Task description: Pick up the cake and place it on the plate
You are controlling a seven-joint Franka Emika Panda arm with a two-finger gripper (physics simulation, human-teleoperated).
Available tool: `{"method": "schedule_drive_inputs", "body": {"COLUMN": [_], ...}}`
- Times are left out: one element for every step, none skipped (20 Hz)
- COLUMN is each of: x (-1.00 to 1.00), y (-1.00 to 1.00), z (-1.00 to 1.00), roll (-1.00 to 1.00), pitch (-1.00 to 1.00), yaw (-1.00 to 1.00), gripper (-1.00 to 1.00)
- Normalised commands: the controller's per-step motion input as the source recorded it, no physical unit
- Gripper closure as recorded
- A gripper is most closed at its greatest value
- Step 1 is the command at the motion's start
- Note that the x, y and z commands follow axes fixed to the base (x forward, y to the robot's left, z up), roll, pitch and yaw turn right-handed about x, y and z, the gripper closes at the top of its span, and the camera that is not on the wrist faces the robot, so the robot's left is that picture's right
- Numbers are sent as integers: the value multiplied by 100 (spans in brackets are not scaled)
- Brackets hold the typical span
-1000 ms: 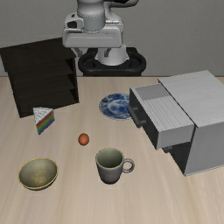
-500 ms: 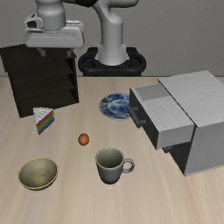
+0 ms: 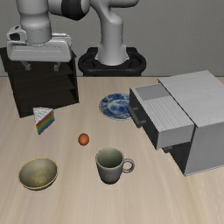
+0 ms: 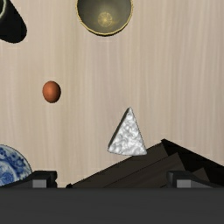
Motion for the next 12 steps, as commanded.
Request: {"method": "schedule_drive_inputs", "body": {"x": [0,0,0,100,100,0,-100,0,0,0,0,0], "y": [-100,-100,-100,0,0,100,0,0,0,0,0,0], "z": [0,0,0,0,0,0,0,-100,-100,-100,-100,-100], "roll": [0,0,0,0,0,0,0,0,0,0,0,0], "pitch": [0,0,0,0,0,0,0,0,0,0,0,0], "yaw": [0,0,0,0,0,0,0,0,0,0,0,0], "gripper": [-100,-100,-100,-100,-100,-100,-100,-100,-100,-100,-100,-100]}}
